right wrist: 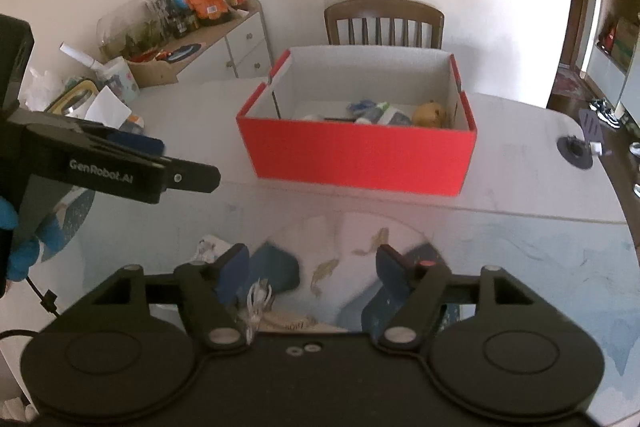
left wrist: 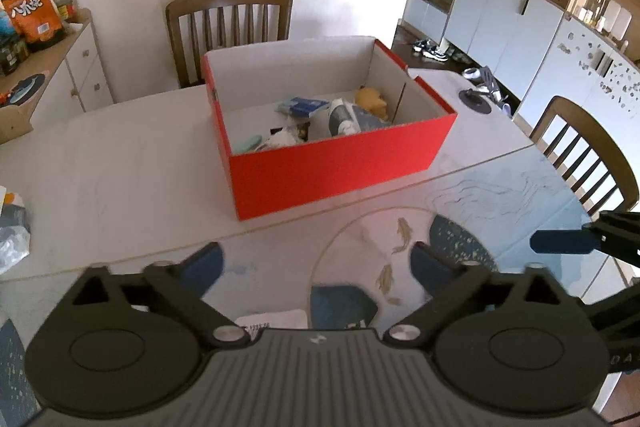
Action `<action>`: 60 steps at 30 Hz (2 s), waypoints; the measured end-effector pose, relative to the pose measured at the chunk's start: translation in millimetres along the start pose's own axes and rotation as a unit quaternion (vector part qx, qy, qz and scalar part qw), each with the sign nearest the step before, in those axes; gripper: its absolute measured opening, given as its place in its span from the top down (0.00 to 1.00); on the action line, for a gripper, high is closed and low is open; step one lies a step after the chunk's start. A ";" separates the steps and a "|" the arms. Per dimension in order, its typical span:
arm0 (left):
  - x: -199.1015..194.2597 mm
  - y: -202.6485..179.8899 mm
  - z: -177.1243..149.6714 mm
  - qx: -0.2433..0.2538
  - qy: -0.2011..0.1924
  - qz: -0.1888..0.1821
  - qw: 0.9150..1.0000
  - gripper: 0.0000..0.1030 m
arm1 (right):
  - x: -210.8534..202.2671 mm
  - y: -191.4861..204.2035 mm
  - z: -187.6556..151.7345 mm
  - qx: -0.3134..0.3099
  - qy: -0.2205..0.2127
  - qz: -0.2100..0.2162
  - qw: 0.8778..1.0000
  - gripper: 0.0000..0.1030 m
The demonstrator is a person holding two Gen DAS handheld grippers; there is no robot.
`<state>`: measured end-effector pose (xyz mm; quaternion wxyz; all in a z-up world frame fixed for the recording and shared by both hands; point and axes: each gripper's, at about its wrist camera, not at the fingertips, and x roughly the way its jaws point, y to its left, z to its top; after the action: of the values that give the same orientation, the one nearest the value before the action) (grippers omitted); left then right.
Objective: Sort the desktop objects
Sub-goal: 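Withdraw both grippers from the red box back toward the pile, then grasp the white sausage packet with the left gripper while the right grasps the foil bag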
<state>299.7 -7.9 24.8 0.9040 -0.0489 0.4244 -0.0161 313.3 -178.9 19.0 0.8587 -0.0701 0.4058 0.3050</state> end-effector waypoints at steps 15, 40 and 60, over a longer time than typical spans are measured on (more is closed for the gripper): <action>23.5 16.6 -43.5 -0.032 0.045 0.027 0.998 0.00 | 14.1 16.5 -51.4 0.007 0.036 -0.002 0.999 0.28; 81.0 33.0 -67.3 -0.059 0.109 0.076 0.989 0.00 | 53.8 31.2 -72.5 -0.035 0.082 -0.006 0.996 0.28; 104.0 29.9 -76.8 -0.070 0.127 0.101 0.984 0.01 | 74.1 32.6 -74.3 -0.058 0.114 0.007 0.992 0.28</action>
<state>306.7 8.8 -106.7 0.8343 -0.0662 0.5383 0.0989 281.7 -145.4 -80.7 0.7992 -0.1516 0.4829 0.3243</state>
